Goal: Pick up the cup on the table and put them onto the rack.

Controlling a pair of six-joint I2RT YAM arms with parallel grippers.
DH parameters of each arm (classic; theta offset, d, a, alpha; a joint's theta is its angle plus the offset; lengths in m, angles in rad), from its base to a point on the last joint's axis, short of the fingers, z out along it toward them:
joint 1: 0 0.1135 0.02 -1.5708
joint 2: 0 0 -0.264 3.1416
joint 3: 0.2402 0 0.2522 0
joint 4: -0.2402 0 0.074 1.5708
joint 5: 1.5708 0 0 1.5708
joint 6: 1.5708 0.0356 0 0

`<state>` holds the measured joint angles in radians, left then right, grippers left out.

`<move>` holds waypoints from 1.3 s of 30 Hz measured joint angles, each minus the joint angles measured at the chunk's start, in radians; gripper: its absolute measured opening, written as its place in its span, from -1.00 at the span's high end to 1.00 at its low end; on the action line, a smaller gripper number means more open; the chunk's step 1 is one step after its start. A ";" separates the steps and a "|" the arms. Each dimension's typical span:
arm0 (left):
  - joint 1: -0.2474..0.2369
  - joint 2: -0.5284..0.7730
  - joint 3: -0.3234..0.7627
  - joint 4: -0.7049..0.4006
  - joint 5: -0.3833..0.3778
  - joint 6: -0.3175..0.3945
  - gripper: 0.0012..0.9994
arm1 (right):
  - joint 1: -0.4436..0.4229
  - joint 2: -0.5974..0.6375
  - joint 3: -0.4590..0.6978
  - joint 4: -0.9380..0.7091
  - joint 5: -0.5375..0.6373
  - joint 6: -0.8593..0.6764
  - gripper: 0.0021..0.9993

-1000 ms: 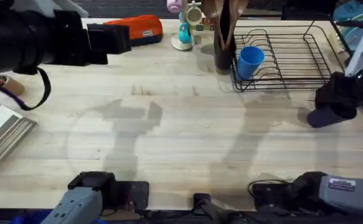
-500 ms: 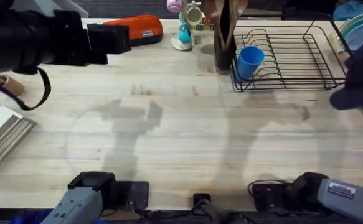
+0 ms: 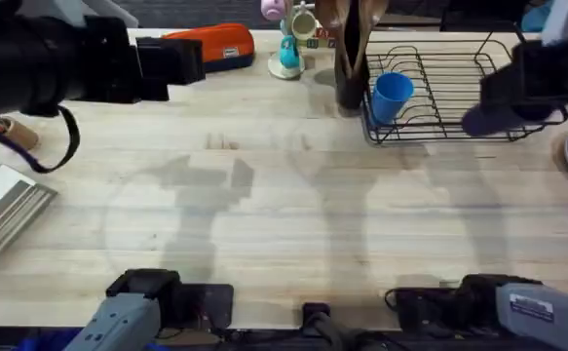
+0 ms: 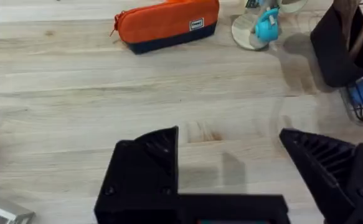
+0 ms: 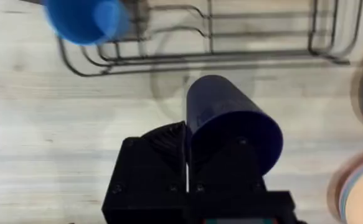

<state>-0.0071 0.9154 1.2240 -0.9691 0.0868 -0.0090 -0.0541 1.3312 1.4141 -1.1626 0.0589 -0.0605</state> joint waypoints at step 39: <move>0.000 0.000 0.000 -0.023 0.000 0.000 -0.99 | 0.299 0.312 0.345 0.023 -0.001 0.000 0.94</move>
<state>-0.0071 0.9154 1.2240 -0.9918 0.0868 -0.0090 0.2451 1.6432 1.7588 -1.1393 0.0584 -0.0608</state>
